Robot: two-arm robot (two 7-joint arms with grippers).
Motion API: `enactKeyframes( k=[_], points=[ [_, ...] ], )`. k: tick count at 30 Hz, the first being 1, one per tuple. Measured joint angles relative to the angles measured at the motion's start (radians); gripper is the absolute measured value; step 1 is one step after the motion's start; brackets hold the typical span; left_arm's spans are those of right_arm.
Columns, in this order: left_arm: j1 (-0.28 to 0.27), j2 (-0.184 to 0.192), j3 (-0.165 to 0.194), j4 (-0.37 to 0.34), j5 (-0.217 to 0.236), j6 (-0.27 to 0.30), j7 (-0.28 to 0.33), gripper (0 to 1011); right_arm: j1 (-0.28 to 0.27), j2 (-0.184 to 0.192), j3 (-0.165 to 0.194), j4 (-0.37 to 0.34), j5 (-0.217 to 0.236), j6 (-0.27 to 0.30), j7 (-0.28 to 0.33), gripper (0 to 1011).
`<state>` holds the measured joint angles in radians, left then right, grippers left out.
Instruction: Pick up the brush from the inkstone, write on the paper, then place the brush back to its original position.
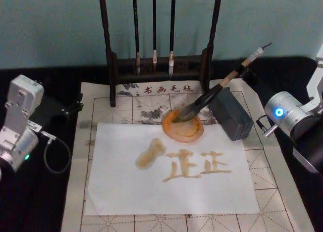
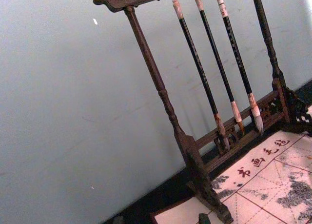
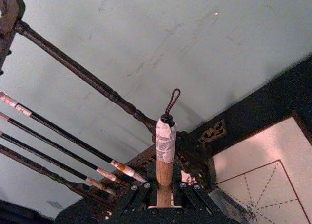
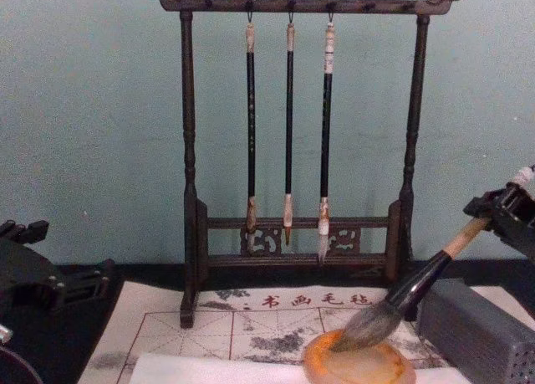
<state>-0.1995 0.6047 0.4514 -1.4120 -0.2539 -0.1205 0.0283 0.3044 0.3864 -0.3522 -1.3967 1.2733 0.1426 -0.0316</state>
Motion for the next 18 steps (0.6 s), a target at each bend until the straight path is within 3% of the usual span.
enactKeyframes(
  k=[18],
  points=[
    [0.0, 0.0, 0.0, 0.0, 0.0, 0.0, 0.0, 1001, -0.001, -0.011, -0.004, 0.004, 0.038, -0.01, -0.049, 187]
  ],
)
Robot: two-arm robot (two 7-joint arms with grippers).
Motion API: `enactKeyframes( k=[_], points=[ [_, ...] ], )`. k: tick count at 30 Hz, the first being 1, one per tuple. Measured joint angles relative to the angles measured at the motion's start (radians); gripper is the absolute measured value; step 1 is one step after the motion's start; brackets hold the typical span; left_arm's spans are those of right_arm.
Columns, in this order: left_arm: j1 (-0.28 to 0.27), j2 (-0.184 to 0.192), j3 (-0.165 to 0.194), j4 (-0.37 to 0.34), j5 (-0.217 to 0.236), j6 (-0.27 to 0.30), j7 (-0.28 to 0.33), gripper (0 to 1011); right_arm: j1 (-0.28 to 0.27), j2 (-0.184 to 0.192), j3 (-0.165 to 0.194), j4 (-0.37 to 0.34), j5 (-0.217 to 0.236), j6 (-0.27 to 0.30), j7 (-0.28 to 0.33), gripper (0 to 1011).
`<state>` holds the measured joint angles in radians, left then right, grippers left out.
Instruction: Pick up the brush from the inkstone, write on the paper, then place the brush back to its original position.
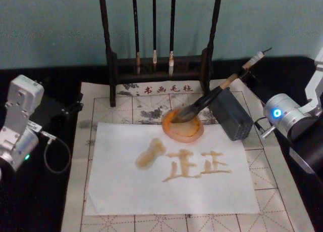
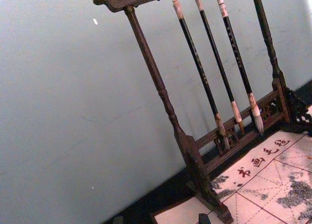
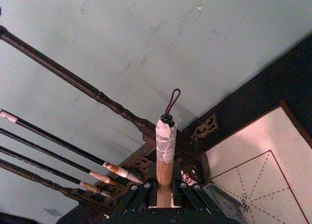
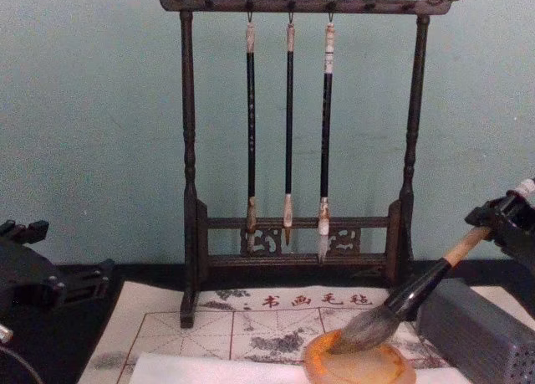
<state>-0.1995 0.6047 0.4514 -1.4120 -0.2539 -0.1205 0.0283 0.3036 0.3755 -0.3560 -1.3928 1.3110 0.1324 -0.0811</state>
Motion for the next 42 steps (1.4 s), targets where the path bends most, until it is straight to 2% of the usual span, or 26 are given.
enactKeyframes(
  k=[16, 42],
  points=[
    [0.0, 0.0, 0.0, 0.0, 0.0, 0.0, 0.0, 1001, 0.001, 0.0, -0.011, 0.004, 0.046, -0.007, -0.04, 187],
    [0.0, 0.0, 0.0, 0.0, 0.0, 0.0, 0.0, 1001, 0.004, 0.015, -0.037, 0.011, 0.066, -0.019, -0.055, 187]
  ],
)
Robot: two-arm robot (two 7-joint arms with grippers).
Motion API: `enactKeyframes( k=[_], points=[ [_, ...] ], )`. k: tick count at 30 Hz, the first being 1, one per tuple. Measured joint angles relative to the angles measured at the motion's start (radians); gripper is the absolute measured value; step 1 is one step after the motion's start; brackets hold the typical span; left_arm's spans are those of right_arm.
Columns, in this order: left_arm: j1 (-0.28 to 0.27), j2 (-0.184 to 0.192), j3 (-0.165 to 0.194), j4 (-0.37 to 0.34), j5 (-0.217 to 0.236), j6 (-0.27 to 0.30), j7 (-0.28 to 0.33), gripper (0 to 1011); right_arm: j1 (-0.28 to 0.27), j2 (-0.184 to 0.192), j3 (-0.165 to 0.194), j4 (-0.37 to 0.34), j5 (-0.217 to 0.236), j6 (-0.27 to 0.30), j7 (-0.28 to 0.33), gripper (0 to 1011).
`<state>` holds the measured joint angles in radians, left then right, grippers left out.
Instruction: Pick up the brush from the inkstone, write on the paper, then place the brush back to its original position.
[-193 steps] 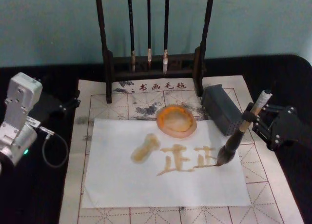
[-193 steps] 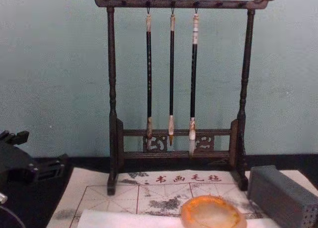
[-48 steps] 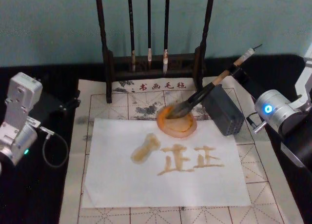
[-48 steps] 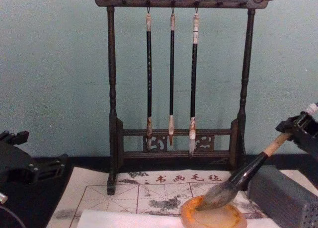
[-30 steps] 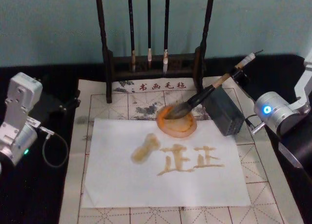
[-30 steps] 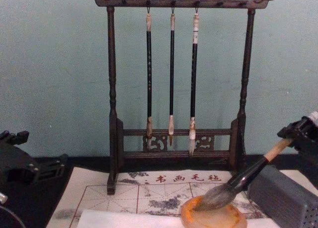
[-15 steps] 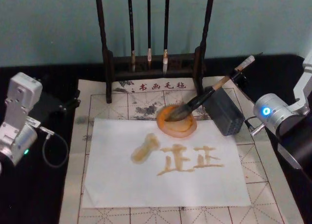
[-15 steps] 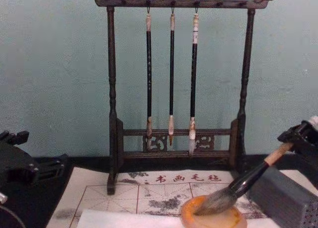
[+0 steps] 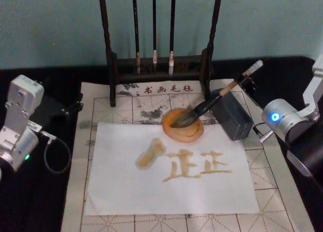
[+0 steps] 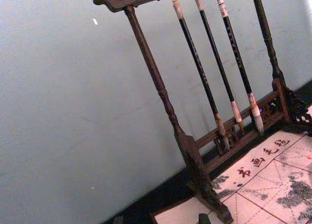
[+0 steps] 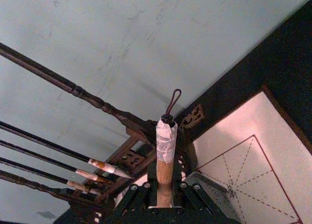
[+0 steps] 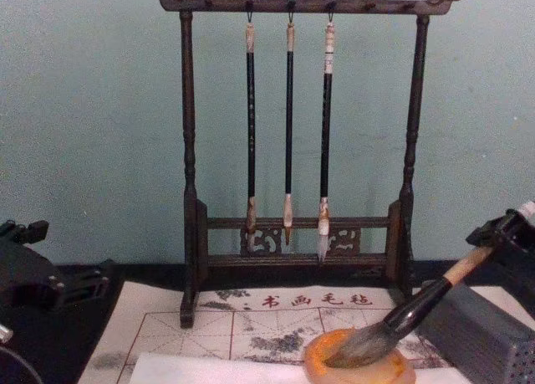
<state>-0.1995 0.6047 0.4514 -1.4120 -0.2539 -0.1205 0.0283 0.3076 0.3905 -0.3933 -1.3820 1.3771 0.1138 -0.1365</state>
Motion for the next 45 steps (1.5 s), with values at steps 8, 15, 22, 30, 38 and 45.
enactKeyframes(
  k=[8, 15, 22, 30, 38, 45],
  points=[
    [0.0, 0.0, 0.0, 0.0, 0.0, 0.0, 0.0, 1001, 0.001, 0.001, -0.005, 0.001, 0.0, -0.003, -0.003, 187],
    [0.0, 0.0, 0.0, 0.0, 0.0, 0.0, 0.0, 1001, 0.001, 0.001, -0.004, 0.0, -0.001, -0.003, -0.003, 187],
    [0.0, 0.0, 0.0, 0.0, 0.0, 0.0, 0.0, 1001, 0.001, 0.001, -0.003, 0.0, -0.002, -0.002, -0.003, 216],
    [0.0, 0.0, 0.0, 0.0, 0.0, 0.0, 0.0, 1001, 0.001, 0.001, -0.003, 0.0, -0.002, -0.001, -0.002, 417],
    [0.0, 0.0, 0.0, 0.0, 0.0, 0.0, 0.0, 1001, 0.001, 0.001, -0.002, 0.0, -0.002, -0.001, -0.001, 687],
    [0.0, 0.0, 0.0, 0.0, 0.0, 0.0, 0.0, 1001, 0.001, 0.001, -0.002, 0.0, -0.002, -0.001, -0.001, 898]
  ],
)
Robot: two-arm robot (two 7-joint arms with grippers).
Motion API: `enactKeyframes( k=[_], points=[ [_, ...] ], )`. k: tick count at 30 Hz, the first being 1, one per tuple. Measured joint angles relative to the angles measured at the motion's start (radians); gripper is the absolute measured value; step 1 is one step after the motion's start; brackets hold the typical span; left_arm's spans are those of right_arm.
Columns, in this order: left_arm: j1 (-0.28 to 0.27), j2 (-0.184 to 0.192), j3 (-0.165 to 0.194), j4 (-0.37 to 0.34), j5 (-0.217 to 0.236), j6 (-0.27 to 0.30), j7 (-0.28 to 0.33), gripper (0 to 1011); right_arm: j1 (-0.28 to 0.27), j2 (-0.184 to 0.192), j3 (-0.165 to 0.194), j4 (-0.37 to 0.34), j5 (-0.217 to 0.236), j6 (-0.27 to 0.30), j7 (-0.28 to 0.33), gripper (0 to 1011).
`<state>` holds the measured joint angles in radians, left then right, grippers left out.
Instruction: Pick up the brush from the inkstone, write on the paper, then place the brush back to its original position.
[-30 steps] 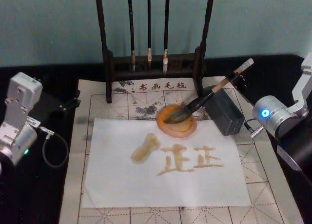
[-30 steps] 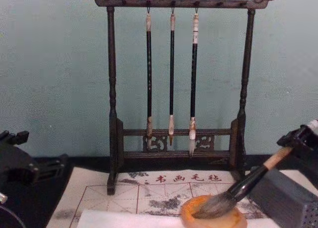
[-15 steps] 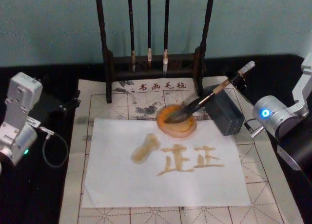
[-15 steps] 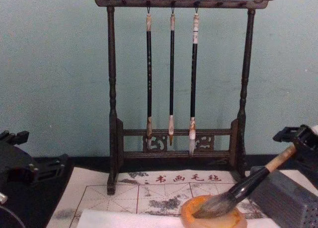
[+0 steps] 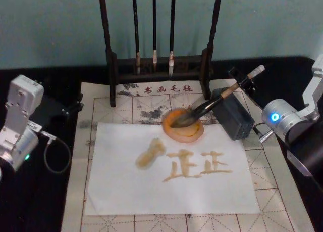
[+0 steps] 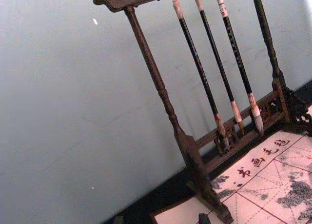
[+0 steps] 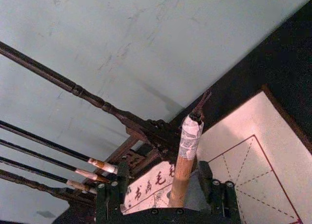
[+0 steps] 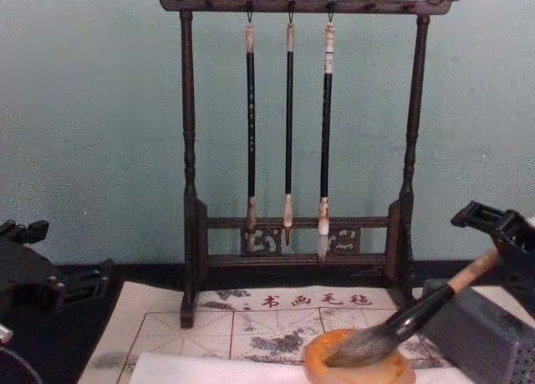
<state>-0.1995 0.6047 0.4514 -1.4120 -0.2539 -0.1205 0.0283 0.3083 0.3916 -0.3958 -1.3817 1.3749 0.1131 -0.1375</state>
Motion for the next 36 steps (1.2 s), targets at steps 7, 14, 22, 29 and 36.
enactKeyframes(
  k=[7, 14, 22, 29, 36],
  points=[
    [0.0, 0.0, 0.0, 0.0, 0.0, 0.0, 0.0, 1001, 0.0, 0.0, 0.0, 0.0, 0.0, 0.0, 0.0, 1000],
    [0.0, 0.0, 0.0, 0.0, 0.0, 0.0, 0.0, 1001, -0.001, 0.001, 0.0, -0.001, 0.001, 0.0, 0.001, 1000],
    [0.0, 0.0, 0.0, 0.0, 0.0, 0.0, 0.0, 1001, -0.023, 0.023, 0.005, -0.032, 0.021, 0.004, 0.005, 1000],
    [0.0, 0.0, 0.0, 0.0, 0.0, 0.0, 0.0, 1001, -0.068, 0.062, 0.013, -0.091, 0.048, 0.0, 0.001, 1000],
    [0.0, 0.0, 0.0, 0.0, 0.0, 0.0, 0.0, 1001, -0.12, 0.113, 0.017, -0.153, 0.056, -0.022, 0.007, 1000]
  ],
)
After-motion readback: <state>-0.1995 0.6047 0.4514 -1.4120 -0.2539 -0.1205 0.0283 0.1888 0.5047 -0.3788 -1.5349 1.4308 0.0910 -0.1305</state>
